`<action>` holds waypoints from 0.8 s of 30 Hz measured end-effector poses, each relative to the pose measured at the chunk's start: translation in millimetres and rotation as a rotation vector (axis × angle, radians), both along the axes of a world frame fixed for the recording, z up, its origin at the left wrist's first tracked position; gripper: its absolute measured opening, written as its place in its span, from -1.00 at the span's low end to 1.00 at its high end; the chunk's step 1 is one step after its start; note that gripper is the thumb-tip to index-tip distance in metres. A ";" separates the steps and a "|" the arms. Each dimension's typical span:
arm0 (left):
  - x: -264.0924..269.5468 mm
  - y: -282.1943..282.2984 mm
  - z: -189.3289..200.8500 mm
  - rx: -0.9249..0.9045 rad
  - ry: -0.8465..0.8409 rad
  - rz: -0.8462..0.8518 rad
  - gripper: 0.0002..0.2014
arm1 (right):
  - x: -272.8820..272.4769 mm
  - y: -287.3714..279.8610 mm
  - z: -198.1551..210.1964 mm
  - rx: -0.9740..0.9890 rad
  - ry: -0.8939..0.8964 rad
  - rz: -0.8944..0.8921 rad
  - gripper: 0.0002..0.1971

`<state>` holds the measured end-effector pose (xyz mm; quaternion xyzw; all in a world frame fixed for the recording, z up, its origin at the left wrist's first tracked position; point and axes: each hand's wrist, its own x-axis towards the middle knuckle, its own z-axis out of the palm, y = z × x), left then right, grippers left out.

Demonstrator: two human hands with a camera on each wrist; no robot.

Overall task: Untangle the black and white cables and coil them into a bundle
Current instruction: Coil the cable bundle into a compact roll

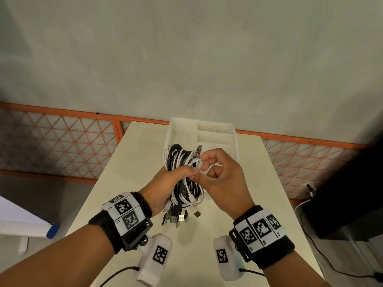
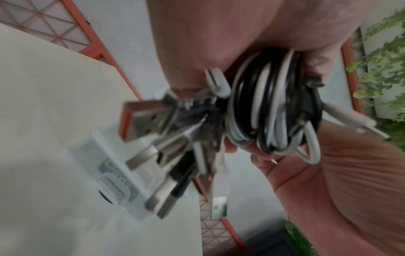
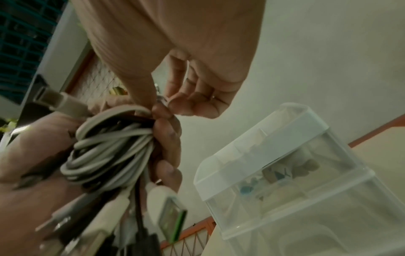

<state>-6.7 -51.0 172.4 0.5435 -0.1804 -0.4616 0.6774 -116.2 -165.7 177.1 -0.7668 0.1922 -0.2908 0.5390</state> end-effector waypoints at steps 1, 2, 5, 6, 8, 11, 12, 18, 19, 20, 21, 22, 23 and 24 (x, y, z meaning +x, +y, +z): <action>-0.4 0.4 0.4 -0.009 -0.001 -0.008 -0.74 | -0.9 0.3 -1.3 -0.011 -0.029 0.012 -0.70; -0.7 0.5 1.0 -0.020 -0.004 -0.020 -0.82 | -1.9 0.0 -2.7 -0.016 -0.060 0.016 -0.75; -1.0 1.9 4.8 -0.045 -0.063 -0.074 -0.83 | -5.1 -3.8 -7.3 0.007 -0.113 0.034 -0.88; -1.2 1.8 5.8 -0.042 -0.100 -0.093 -0.78 | -5.6 -5.9 -8.2 0.028 -0.118 0.040 -0.88; -2.0 1.7 6.0 -0.039 -0.153 -0.118 -0.73 | -6.1 -9.7 -8.7 0.051 -0.106 0.059 -0.83; -3.1 3.1 1.9 -0.019 -0.172 -0.122 -0.77 | -8.8 -10.8 -6.8 0.014 -0.057 0.097 -0.84; -3.6 3.3 0.5 -0.012 -0.175 -0.125 -0.78 | -9.4 -11.0 -7.3 -0.002 -0.031 0.101 -0.86; -1.9 1.5 1.1 -0.022 -0.143 -0.092 -0.84 | -6.7 -11.8 -4.3 0.104 -0.036 0.095 -0.90; -1.4 1.9 1.7 -0.024 -0.144 -0.097 -0.80 | -6.0 -11.1 -3.1 0.127 -0.044 0.092 -0.93; -1.0 2.5 2.0 -0.029 -0.141 -0.101 -0.77 | -5.3 -10.5 -3.1 0.133 -0.044 0.079 -0.94; -1.1 3.1 1.7 -0.040 -0.128 -0.103 -0.74 | -5.2 -10.3 -3.1 0.132 -0.042 0.063 -0.95; -1.4 3.3 1.2 -0.051 -0.110 -0.097 -0.72 | -5.1 -10.7 -3.9 0.124 -0.037 0.051 -0.95; -1.8 3.3 0.7 -0.066 -0.092 -0.081 -0.70 | -5.4 -11.1 -4.7 0.128 -0.016 0.056 -0.87; -1.7 2.6 0.5 -0.078 -0.074 -0.057 -0.68 | -5.3 -10.7 -5.2 0.152 0.023 0.091 -0.70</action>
